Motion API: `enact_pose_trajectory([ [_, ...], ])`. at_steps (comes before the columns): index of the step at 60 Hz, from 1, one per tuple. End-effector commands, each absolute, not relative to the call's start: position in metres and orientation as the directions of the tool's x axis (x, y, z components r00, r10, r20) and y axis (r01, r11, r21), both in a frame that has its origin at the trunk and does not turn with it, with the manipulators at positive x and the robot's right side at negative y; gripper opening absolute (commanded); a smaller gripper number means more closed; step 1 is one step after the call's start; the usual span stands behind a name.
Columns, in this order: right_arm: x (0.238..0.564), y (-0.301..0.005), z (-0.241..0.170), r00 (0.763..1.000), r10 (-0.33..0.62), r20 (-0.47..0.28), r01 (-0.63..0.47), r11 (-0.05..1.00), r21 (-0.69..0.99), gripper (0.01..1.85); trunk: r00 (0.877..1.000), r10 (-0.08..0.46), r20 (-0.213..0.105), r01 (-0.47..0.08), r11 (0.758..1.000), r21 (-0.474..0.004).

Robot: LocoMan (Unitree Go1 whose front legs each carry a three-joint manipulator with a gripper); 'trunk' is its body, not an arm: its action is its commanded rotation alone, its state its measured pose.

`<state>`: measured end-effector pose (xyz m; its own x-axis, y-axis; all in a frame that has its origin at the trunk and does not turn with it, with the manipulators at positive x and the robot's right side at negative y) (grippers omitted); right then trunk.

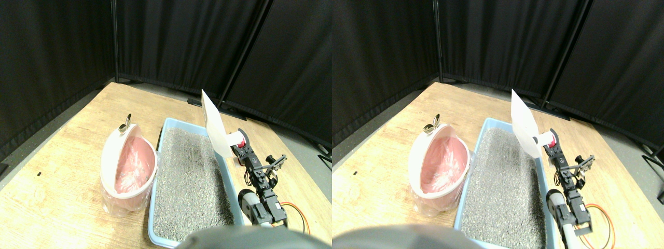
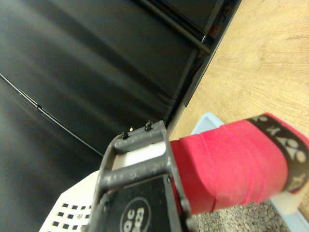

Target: Scoop (unimanual)

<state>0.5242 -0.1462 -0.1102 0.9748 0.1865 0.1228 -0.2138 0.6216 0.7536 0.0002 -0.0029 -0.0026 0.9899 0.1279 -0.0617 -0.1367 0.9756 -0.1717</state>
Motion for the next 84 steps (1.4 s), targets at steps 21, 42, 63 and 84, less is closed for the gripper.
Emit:
enact_pose_trajectory([
  [21,0.522,-0.142,-0.099,0.953,0.233,0.195,-0.303,0.697,0.650,0.05,0.987,0.146,-0.069,-0.156,0.969,-0.191],
  [42,0.514,-0.136,-0.082,0.929,0.317,0.193,-0.367,0.857,0.360,0.05,0.984,0.165,-0.072,-0.177,0.963,-0.205],
  [63,0.512,-0.122,-0.071,0.900,0.406,0.160,-0.431,0.886,0.173,0.05,0.976,0.204,-0.080,-0.217,0.951,-0.222],
  [84,0.513,-0.104,-0.072,0.870,0.483,0.099,-0.492,0.859,0.141,0.05,0.964,0.252,-0.089,-0.266,0.931,-0.248],
])
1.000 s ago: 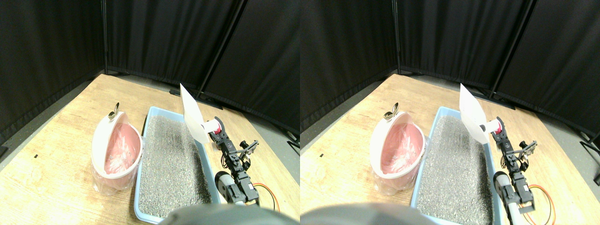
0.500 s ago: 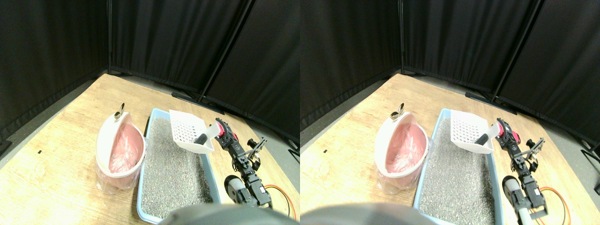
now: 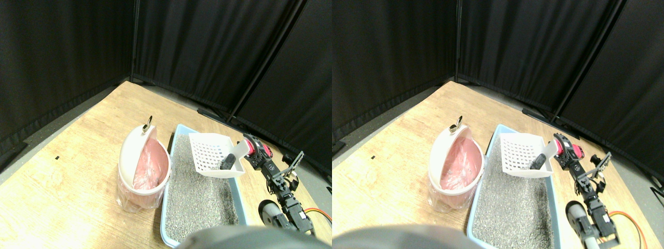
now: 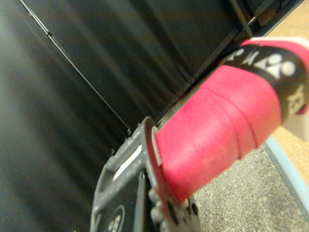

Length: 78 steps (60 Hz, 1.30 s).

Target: Scoop (unimanual)

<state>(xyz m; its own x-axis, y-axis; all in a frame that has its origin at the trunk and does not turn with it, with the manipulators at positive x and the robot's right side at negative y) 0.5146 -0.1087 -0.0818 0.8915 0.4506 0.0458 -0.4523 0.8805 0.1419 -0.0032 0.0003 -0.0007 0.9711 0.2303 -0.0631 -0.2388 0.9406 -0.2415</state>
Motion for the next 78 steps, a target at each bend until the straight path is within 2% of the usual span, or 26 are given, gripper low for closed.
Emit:
enact_pose_trajectory([
  [1,0.513,-0.102,-0.072,0.865,0.493,0.092,-0.501,0.854,0.138,0.05,0.963,0.255,-0.089,-0.269,0.930,-0.250],
  [4,0.513,-0.101,-0.072,0.865,0.495,0.086,-0.502,0.854,0.137,0.05,0.961,0.261,-0.091,-0.276,0.927,-0.254],
  [7,0.513,-0.097,-0.072,0.847,0.524,0.086,-0.531,0.839,0.122,0.05,0.959,0.266,-0.092,-0.281,0.925,-0.257],
  [21,0.512,-0.085,-0.069,0.836,0.546,0.053,-0.548,0.830,0.104,0.05,0.951,0.294,-0.097,-0.310,0.910,-0.277],
  [28,0.513,-0.078,-0.068,0.813,0.581,0.045,-0.583,0.807,0.097,0.05,0.946,0.307,-0.101,-0.323,0.902,-0.286],
  [42,0.514,-0.064,-0.066,0.792,0.610,0.014,-0.610,0.791,0.055,0.05,0.940,0.324,-0.103,-0.340,0.893,-0.296],
  [43,0.515,-0.062,-0.067,0.782,0.623,0.011,-0.622,0.781,0.049,0.05,0.940,0.325,-0.103,-0.341,0.892,-0.296],
  [47,0.516,-0.060,-0.067,0.775,0.632,0.007,-0.632,0.774,0.036,0.05,0.939,0.329,-0.102,-0.344,0.890,-0.298],
  [55,0.520,-0.056,-0.067,0.783,0.622,-0.010,-0.622,0.783,0.012,0.05,0.938,0.332,-0.099,-0.346,0.890,-0.297],
  [58,0.521,-0.055,-0.067,0.779,0.627,-0.008,-0.627,0.779,0.010,0.05,0.938,0.335,-0.094,-0.348,0.889,-0.297],
  [72,0.528,-0.053,-0.066,0.798,0.602,-0.025,-0.603,0.798,-0.013,0.05,0.938,0.337,-0.084,-0.346,0.890,-0.298],
  [78,0.530,-0.051,-0.066,0.792,0.610,-0.023,-0.610,0.792,-0.016,0.05,0.937,0.340,-0.077,-0.347,0.888,-0.301],
])
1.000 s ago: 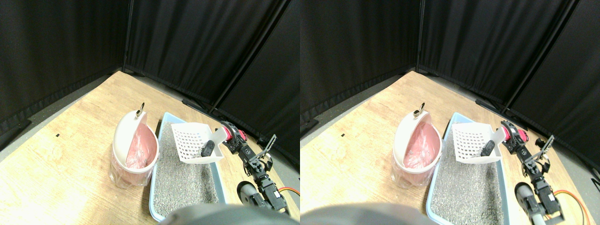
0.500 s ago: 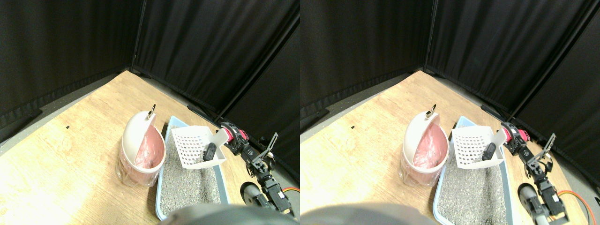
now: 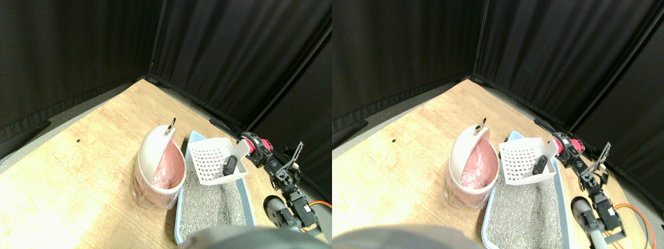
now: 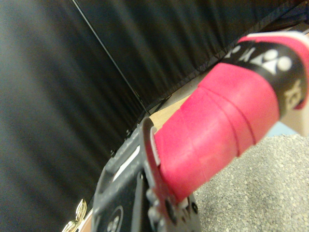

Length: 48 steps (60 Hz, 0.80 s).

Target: Scoop (unimanual)

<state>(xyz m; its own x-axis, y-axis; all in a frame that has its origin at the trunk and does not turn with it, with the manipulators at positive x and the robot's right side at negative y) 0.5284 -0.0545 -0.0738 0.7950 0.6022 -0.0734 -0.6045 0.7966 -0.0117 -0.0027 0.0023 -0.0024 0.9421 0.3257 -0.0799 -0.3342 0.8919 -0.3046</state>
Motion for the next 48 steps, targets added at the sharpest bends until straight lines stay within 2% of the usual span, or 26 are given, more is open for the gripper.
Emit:
enact_pose_trajectory([
  [1,0.531,-0.051,-0.066,0.793,0.609,-0.027,-0.610,0.792,-0.023,0.05,0.937,0.340,-0.076,-0.347,0.888,-0.302],
  [5,0.531,-0.050,-0.066,0.787,0.616,-0.035,-0.617,0.786,-0.035,0.05,0.937,0.341,-0.078,-0.348,0.887,-0.303],
  [6,0.532,-0.048,-0.065,0.778,0.627,-0.040,-0.629,0.776,-0.050,0.05,0.937,0.341,-0.079,-0.348,0.887,-0.304],
  [11,0.532,-0.046,-0.064,0.777,0.627,-0.045,-0.629,0.775,-0.061,0.05,0.937,0.340,-0.078,-0.347,0.887,-0.306],
  [15,0.532,-0.042,-0.063,0.767,0.639,-0.056,-0.641,0.760,-0.109,0.05,0.937,0.340,-0.079,-0.348,0.886,-0.305],
  [25,0.533,-0.029,-0.062,0.762,0.637,-0.120,-0.647,0.738,-0.191,0.05,0.937,0.340,-0.081,-0.348,0.885,-0.309],
  [31,0.534,-0.024,-0.061,0.751,0.649,-0.122,-0.659,0.725,-0.201,0.05,0.936,0.343,-0.082,-0.351,0.883,-0.313],
  [38,0.532,-0.020,-0.059,0.757,0.639,-0.135,-0.652,0.726,-0.220,0.05,0.935,0.345,-0.083,-0.353,0.880,-0.316],
  [39,0.532,-0.019,-0.058,0.766,0.625,-0.148,-0.641,0.731,-0.234,0.05,0.935,0.345,-0.084,-0.353,0.880,-0.317],
  [44,0.533,-0.016,-0.058,0.760,0.633,-0.147,-0.648,0.722,-0.244,0.05,0.934,0.347,-0.084,-0.355,0.879,-0.318],
  [48,0.532,-0.016,-0.057,0.765,0.624,-0.159,-0.642,0.721,-0.260,0.05,0.934,0.346,-0.084,-0.354,0.879,-0.319],
])
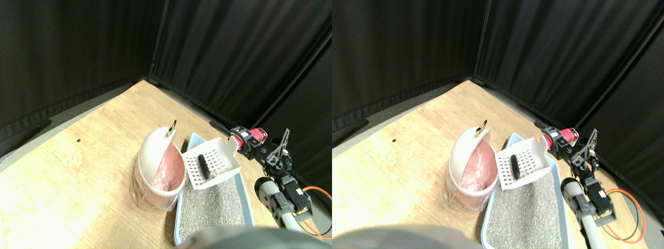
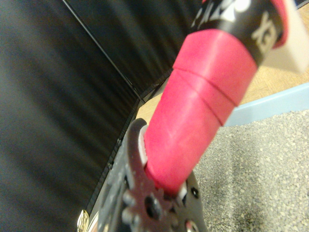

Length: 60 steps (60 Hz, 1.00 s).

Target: Scoop (unimanual)

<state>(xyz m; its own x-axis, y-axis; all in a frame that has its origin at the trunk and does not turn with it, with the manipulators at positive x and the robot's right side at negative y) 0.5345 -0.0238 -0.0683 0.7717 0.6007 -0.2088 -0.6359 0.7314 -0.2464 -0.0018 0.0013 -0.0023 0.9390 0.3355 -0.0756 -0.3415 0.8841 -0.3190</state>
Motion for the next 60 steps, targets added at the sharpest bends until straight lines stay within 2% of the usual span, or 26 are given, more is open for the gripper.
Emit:
enact_pose_trajectory([
  [1,0.532,-0.015,-0.057,0.765,0.624,-0.160,-0.642,0.718,-0.271,0.05,0.934,0.346,-0.084,-0.354,0.879,-0.319],
  [12,0.532,-0.014,-0.055,0.767,0.621,-0.159,-0.638,0.714,-0.288,0.05,0.935,0.345,-0.085,-0.354,0.879,-0.319],
  [26,0.531,-0.015,-0.053,0.785,0.589,-0.190,-0.618,0.721,-0.313,0.05,0.935,0.342,-0.090,-0.352,0.880,-0.318],
  [31,0.532,-0.017,-0.054,0.783,0.593,-0.191,-0.621,0.721,-0.309,0.05,0.936,0.342,-0.090,-0.352,0.881,-0.317],
  [43,0.535,-0.024,-0.057,0.783,0.601,-0.159,-0.621,0.741,-0.257,0.05,0.940,0.329,-0.094,-0.341,0.888,-0.307],
  [44,0.536,-0.027,-0.057,0.792,0.594,-0.142,-0.610,0.757,-0.233,0.05,0.941,0.326,-0.094,-0.339,0.890,-0.305],
  [47,0.536,-0.030,-0.058,0.795,0.593,-0.127,-0.605,0.766,-0.216,0.05,0.943,0.321,-0.093,-0.333,0.894,-0.301],
  [51,0.538,-0.039,-0.060,0.819,0.565,-0.099,-0.573,0.804,-0.157,0.05,0.946,0.312,-0.092,-0.325,0.899,-0.294],
  [53,0.538,-0.040,-0.060,0.822,0.562,-0.093,-0.570,0.808,-0.148,0.05,0.947,0.307,-0.091,-0.321,0.901,-0.292],
  [55,0.539,-0.047,-0.062,0.838,0.540,-0.077,-0.546,0.830,-0.117,0.05,0.949,0.303,-0.091,-0.316,0.904,-0.288],
  [57,0.541,-0.053,-0.063,0.836,0.545,-0.058,-0.549,0.831,-0.091,0.05,0.950,0.297,-0.092,-0.311,0.907,-0.283],
  [60,0.542,-0.062,-0.066,0.848,0.530,-0.026,-0.530,0.847,-0.044,0.05,0.953,0.288,-0.092,-0.303,0.912,-0.276],
])
